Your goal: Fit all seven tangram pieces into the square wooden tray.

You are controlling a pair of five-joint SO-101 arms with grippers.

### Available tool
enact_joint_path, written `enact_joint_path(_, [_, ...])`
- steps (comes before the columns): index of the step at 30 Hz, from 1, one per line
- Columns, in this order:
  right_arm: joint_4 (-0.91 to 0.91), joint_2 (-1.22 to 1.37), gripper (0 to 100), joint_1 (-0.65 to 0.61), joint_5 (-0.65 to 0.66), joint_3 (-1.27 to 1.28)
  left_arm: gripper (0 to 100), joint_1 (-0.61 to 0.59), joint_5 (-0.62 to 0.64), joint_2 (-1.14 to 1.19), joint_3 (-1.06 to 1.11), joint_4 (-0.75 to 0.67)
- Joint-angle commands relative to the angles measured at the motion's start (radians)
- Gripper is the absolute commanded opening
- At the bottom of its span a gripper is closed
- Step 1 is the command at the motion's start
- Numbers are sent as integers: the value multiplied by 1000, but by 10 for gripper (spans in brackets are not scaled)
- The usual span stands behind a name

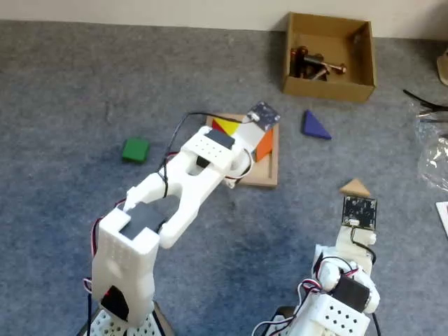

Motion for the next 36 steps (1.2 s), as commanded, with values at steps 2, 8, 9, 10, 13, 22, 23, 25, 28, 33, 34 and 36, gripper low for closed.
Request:
enact_joint_path(2, [-18, -15, 5, 15, -2, 116, 14, -2, -12, 28, -93, -20])
enact_joint_path(8, [-18, -15, 5, 15, -2, 116, 14, -2, -12, 76, -165, -21])
enact_joint_path(9, [-18, -15, 5, 15, -2, 116, 14, -2, -12, 84, -179, -21])
enact_joint_path(10, [-18, -15, 5, 15, -2, 116, 14, -2, -12, 93, -191, -21])
enact_joint_path(13, [-18, -15, 5, 15, -2, 116, 14, -2, -12, 120, -228, -21])
enact_joint_path(22, [-18, -15, 5, 15, -2, 116, 14, -1, -12, 173, -334, -21])
enact_joint_path(23, [-18, -15, 5, 15, -2, 116, 14, -1, -12, 176, -346, -21])
enact_joint_path(25, [-18, -15, 5, 15, -2, 116, 14, -1, -12, 180, -366, -21])
enact_joint_path(28, [-18, -15, 5, 15, -2, 116, 14, -2, -12, 182, -378, -21])
enact_joint_path(33, [-18, -15, 5, 15, -2, 116, 14, -2, -12, 176, -378, -17])
enact_joint_path(34, [-18, -15, 5, 15, -2, 116, 14, -2, -11, 174, -378, -15])
enact_joint_path(36, [-18, -15, 5, 15, -2, 116, 14, -1, -11, 171, -380, -15])
